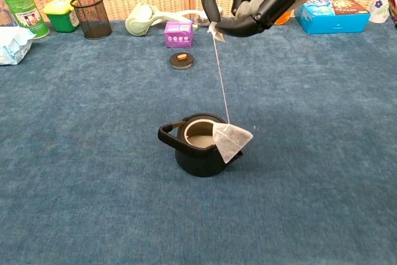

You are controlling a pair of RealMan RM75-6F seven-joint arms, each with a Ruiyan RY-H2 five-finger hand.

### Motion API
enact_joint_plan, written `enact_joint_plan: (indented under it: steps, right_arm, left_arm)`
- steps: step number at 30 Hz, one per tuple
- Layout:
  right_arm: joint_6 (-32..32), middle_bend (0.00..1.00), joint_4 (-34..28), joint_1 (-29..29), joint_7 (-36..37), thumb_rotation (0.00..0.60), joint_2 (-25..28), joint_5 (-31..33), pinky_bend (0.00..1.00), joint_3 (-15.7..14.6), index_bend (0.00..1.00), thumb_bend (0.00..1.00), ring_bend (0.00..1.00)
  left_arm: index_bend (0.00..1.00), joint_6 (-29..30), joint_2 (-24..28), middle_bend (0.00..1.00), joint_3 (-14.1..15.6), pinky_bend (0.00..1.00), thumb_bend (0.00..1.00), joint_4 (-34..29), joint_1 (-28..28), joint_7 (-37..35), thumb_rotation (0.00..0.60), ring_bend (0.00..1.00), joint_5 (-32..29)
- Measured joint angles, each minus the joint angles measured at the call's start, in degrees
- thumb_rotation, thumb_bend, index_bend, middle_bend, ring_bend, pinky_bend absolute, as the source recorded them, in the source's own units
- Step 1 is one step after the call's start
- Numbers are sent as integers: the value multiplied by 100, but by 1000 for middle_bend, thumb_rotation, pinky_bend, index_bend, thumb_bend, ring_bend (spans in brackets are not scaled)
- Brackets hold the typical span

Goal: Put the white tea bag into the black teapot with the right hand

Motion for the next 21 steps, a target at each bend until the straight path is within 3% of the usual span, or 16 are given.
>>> enact_joint_plan:
  steps: [21]
  right_arm:
    - [-204,1000,223,219,-175,600,-275,389,1000,16,661,523,1000]
  left_arm:
    - [34,-64,-42,137,-3,119,454,138,16,-99,600,0,-51]
